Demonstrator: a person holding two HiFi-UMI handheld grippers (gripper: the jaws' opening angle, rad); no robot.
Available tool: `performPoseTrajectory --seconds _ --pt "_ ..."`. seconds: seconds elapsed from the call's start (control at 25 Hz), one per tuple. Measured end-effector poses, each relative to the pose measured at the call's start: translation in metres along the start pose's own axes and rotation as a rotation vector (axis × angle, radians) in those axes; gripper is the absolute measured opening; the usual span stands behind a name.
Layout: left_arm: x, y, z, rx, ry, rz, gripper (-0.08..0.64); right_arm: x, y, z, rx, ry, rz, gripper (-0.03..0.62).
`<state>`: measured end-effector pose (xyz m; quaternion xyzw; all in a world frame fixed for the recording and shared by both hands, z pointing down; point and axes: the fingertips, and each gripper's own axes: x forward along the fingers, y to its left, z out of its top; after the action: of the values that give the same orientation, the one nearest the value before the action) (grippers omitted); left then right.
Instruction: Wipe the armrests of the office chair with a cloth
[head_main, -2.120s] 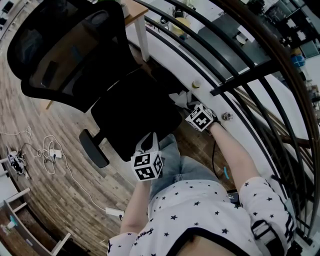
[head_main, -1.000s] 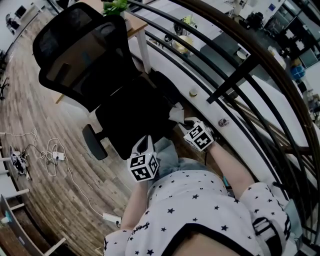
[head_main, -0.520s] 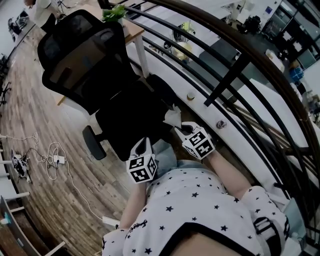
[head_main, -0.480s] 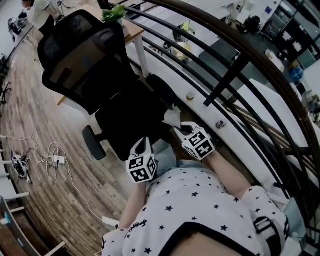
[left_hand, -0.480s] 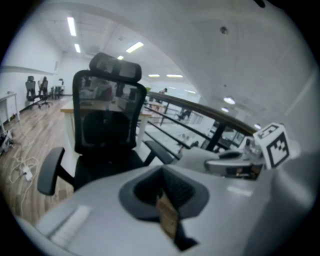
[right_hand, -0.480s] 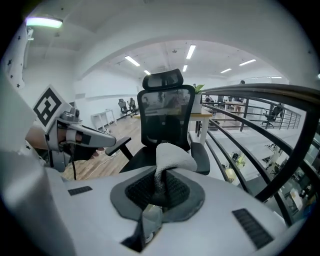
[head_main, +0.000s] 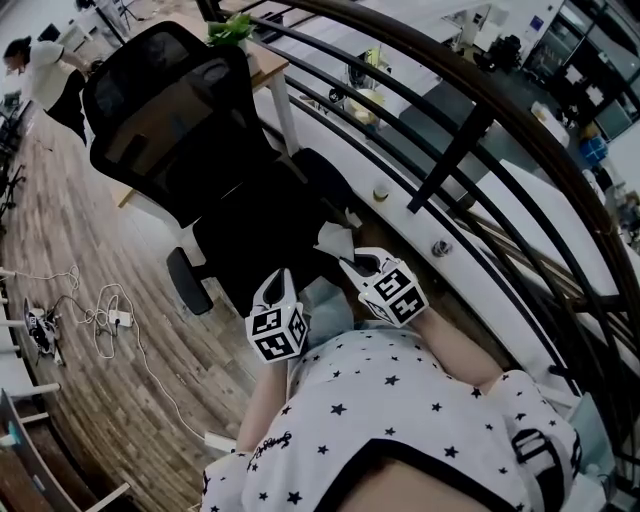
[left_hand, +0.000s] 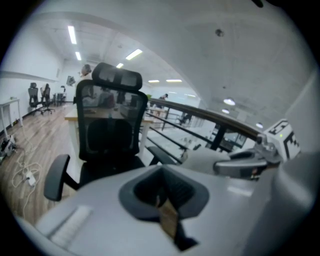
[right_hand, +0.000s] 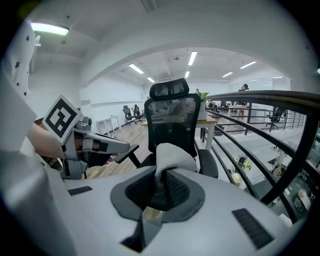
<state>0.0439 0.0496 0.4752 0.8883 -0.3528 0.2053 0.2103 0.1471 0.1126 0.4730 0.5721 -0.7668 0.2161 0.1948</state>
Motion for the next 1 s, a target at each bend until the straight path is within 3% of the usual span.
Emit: performPoseTrajectory --seconds 1.0 --pt "-0.009 -0.001 -0.013 -0.016 0.008 -0.017 0.006 0.002 0.009 -0.004 0.064 -0.02 0.007 0.031"
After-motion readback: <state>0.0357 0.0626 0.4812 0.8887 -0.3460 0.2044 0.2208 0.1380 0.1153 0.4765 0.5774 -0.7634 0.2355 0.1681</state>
